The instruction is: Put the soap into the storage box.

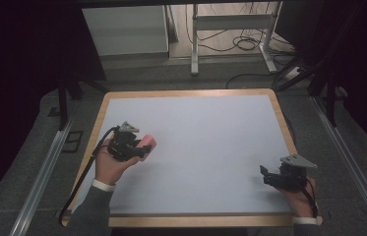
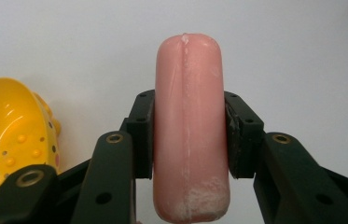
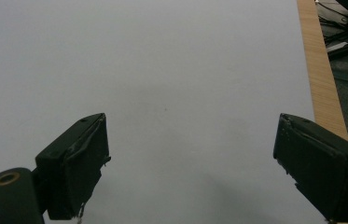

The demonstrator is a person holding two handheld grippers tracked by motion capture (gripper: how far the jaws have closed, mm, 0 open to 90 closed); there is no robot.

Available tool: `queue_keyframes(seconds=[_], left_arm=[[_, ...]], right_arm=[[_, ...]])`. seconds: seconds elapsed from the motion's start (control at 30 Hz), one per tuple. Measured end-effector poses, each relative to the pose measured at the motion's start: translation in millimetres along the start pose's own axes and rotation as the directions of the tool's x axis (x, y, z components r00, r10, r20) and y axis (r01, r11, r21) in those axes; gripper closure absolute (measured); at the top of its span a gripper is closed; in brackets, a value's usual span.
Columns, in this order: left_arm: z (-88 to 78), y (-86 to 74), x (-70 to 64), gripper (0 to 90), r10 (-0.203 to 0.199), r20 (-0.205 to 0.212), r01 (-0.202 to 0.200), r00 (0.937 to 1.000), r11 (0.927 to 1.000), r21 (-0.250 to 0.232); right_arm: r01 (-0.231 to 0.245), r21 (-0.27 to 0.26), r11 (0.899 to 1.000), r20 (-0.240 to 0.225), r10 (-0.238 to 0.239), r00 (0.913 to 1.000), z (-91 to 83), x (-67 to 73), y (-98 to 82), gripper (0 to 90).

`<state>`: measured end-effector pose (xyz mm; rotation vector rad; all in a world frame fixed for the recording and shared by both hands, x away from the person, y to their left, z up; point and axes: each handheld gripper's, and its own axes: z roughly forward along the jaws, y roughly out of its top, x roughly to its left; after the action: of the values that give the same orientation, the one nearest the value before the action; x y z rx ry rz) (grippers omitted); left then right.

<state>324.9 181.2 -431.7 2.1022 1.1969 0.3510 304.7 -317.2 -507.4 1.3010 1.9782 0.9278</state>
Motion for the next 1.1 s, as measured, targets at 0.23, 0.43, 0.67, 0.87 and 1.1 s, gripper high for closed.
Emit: queue_keyframes(seconds=[0.23,0.43,0.67,0.87,1.1], left_arm=[[-2.5,0.7,3.7,60.3,-0.007,-0.011,0.007,0.9999,1.0000,-0.005],[-4.3,1.3,7.4,60.3,-0.012,-0.023,0.011,0.9997,0.9999,-0.010],[-4.1,1.3,13.3,60.3,-0.019,-0.033,0.019,0.9993,0.9998,-0.005],[-4.8,1.1,18.1,60.3,-0.028,-0.047,0.028,0.9985,0.9996,-0.006],[-6.3,1.5,25.1,60.3,-0.043,-0.061,0.042,0.9972,0.9991,-0.007]], right_arm=[[0.001,0.000,1.000,0.001,-0.001,1.0000,-0.2,-0.2,0.0,10.2],[0.000,0.000,1.000,0.002,0.000,1.0000,-0.2,-0.2,0.0,10.2],[-0.001,-0.003,1.000,0.000,0.001,1.0000,-0.5,-0.1,0.1,10.1],[-0.002,-0.003,1.000,0.003,0.002,1.0000,-0.9,-0.3,0.2,10.1],[0.005,-0.004,1.000,0.001,-0.005,1.0000,-1.0,0.5,0.5,10.2]])
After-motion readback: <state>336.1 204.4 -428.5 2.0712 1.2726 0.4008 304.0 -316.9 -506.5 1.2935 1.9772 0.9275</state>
